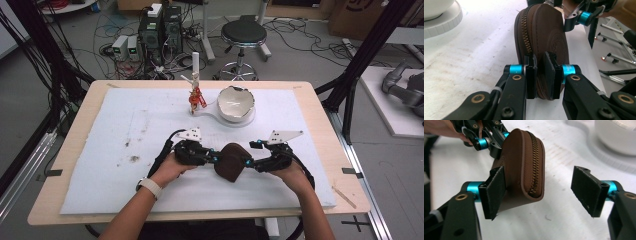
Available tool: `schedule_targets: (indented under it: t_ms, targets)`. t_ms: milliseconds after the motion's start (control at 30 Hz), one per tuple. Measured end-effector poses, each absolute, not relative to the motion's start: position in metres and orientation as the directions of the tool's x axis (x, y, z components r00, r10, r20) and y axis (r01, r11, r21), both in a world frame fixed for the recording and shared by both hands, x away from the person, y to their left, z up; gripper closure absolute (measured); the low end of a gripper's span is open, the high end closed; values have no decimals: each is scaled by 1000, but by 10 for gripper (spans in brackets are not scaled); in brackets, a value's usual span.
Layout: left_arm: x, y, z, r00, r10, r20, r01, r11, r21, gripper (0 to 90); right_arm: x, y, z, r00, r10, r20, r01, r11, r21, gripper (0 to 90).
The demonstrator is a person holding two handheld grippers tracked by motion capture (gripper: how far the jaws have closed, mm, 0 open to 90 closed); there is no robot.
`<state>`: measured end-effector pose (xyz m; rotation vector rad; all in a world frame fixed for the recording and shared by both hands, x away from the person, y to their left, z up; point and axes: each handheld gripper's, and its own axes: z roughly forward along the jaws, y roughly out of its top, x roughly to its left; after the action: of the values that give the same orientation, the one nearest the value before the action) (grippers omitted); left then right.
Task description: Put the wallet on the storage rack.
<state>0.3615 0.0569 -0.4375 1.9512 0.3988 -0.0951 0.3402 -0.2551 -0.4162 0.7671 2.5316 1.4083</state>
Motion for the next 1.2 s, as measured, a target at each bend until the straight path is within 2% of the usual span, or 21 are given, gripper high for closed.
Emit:
schedule_targets:
  t_ms: [133, 300, 367, 400, 433, 467, 500, 633, 700, 967, 1200]
  targets:
    - [361, 58, -437, 945, 227, -237, 308, -364, 879, 799, 347, -252, -422, -861, 457, 225, 430, 415, 802, 284]
    - [360, 58, -437, 954, 211, -215, 280, -359, 890, 799, 348, -249, -424, -882, 356, 307, 446, 427, 786, 547]
    - [361, 59, -437, 949, 229, -218, 292, -369, 883, 780, 347, -246, -423, -895, 336, 292, 423, 435, 795, 588]
    - [362, 60, -436, 936, 263, -236, 323, -367, 873, 707, 346, -246, -422, -898, 337, 284, 417, 441, 795, 600]
    - [362, 61, -435, 917, 297, -266, 365, -358, 860, 536, 346, -245, -422, -900, 333, 282, 412, 439, 798, 612]
    - [363, 65, -433, 895, 330, -299, 409, -341, 846, 412, 345, -245, -421, -903, 335, 268, 401, 438, 805, 619]
    - [363, 71, -431, 883, 350, -314, 429, -327, 842, 362, 344, -245, -419, -902, 347, 257, 397, 436, 807, 630]
    - [353, 110, -424, 846, 424, -322, 440, -217, 871, 287, 341, -249, -409, -898, 393, 197, 361, 403, 841, 654]
    - [345, 136, -422, 824, 485, -294, 428, -192, 883, 252, 341, -251, -405, -892, 418, 175, 351, 394, 850, 658]
    - [311, 235, -412, 698, 678, -229, 377, -77, 923, 216, 347, -253, -384, -837, 537, 104, 322, 329, 888, 662]
    - [299, 290, -420, 556, 800, -225, 345, 23, 938, 216, 362, -245, -353, -804, 595, 27, 260, 310, 914, 662]
